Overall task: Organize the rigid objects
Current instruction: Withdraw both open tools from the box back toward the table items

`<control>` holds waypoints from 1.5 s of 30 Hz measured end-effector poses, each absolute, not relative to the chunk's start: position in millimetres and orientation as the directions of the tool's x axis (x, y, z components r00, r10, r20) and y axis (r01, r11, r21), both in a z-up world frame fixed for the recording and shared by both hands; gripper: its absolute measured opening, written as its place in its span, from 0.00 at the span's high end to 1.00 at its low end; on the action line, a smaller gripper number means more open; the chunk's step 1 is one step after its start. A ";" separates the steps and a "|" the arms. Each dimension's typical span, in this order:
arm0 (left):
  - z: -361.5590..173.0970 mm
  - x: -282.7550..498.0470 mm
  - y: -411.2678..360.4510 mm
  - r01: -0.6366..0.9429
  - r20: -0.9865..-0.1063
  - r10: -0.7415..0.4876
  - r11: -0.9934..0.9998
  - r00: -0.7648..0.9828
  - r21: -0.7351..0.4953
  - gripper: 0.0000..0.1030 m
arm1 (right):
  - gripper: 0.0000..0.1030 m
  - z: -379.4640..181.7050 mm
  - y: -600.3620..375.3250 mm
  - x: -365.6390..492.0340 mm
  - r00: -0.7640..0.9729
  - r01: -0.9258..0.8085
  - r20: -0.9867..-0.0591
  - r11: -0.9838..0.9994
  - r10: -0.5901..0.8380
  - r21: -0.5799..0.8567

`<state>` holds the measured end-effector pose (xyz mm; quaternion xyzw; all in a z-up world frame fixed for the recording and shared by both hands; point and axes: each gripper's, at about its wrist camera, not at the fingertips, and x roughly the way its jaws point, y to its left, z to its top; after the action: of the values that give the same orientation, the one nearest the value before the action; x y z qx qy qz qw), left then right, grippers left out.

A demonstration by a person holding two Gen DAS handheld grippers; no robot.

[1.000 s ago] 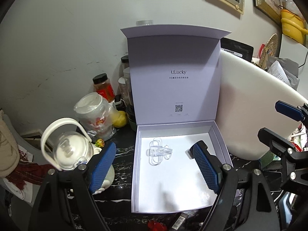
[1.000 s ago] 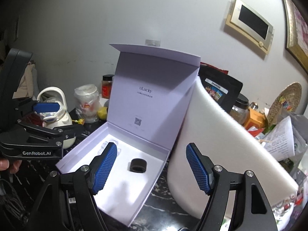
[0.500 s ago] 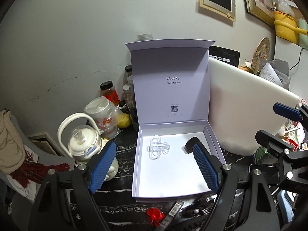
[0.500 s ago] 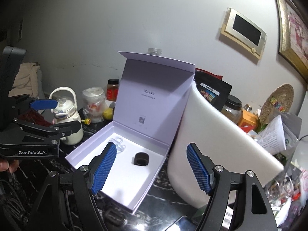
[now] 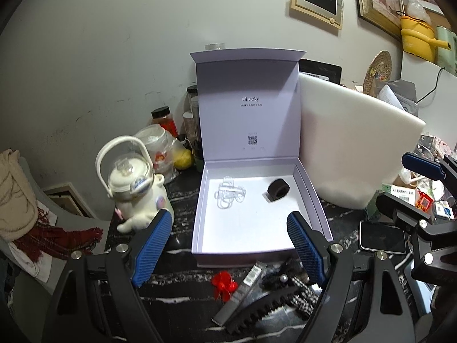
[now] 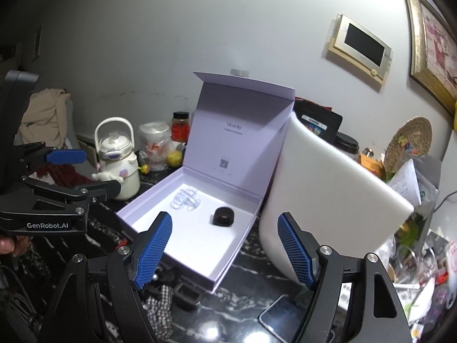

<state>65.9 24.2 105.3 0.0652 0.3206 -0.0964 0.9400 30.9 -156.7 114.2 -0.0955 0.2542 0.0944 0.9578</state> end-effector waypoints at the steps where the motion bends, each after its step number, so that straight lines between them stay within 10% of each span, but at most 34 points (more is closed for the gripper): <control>1: 103.7 62.1 24.0 0.223 -0.617 -0.139 0.973 0.775 0.062 0.19 | 0.25 112.8 -156.0 27.7 0.852 -0.230 -0.506 0.964 0.134 -0.133; 45: -16.4 8.3 43.8 0.282 -0.758 -0.244 0.956 0.605 -0.082 0.19 | 0.25 -26.3 -143.1 -5.1 0.639 -0.326 -0.731 0.945 0.239 0.025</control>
<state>8.3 43.8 -16.4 0.0228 0.4197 -0.1467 0.8955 -5.1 -143.1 -26.3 -0.0548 0.3949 0.1564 0.9037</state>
